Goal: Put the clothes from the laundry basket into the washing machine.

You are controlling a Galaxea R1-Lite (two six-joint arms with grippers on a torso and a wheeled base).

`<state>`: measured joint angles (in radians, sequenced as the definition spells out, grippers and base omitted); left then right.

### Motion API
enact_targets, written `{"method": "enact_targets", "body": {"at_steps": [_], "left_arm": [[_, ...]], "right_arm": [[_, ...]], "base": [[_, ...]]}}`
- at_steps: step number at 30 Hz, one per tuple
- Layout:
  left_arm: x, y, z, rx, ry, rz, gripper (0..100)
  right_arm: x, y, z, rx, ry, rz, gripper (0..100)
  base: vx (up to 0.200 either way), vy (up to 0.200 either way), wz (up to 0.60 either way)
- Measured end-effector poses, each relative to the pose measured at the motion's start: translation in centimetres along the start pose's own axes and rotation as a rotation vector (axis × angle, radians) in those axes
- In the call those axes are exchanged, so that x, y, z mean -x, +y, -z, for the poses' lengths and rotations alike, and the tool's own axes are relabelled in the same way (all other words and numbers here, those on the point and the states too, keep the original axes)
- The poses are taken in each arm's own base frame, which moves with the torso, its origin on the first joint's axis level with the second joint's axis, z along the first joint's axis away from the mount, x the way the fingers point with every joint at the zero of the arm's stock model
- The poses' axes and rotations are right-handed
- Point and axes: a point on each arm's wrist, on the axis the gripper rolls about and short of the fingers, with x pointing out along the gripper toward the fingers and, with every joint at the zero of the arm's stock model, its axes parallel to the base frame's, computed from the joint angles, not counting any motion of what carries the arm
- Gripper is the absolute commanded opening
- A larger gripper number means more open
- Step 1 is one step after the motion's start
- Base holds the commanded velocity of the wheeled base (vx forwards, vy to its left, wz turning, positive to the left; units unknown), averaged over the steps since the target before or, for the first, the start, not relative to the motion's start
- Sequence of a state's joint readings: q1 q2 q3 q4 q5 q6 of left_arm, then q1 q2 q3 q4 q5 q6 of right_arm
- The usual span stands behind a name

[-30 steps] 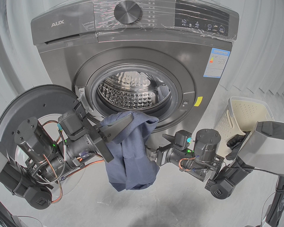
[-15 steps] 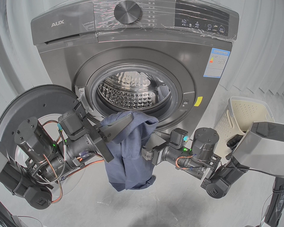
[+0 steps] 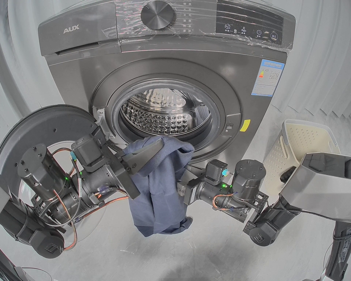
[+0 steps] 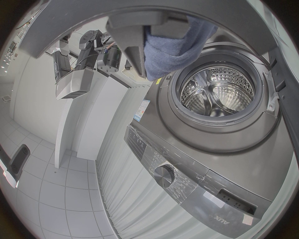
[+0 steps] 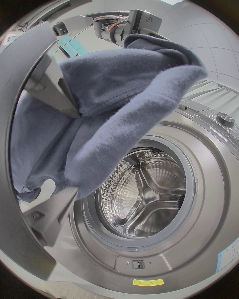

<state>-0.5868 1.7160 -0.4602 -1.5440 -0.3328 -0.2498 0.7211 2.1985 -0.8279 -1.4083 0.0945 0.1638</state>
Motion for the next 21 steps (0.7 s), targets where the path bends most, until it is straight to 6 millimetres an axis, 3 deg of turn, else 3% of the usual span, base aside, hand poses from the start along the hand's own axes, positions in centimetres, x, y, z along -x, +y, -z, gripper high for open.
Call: {"method": "enact_targets", "body": {"at_steps": [12,21], "left_arm": [[0.0,0.0,0.4,0.013,0.013,-0.002,0],[-0.2,0.1,0.1,0.012,0.003,-0.002,0]], "right_arm": [[1.6,-0.2,-2.5,0.011,-0.044,0.018,0],[4.0,0.5,-2.8,0.011,-0.010,0.016,0]], "base": [[0.000,0.000,0.00],[0.000,0.000,0.00]]}}
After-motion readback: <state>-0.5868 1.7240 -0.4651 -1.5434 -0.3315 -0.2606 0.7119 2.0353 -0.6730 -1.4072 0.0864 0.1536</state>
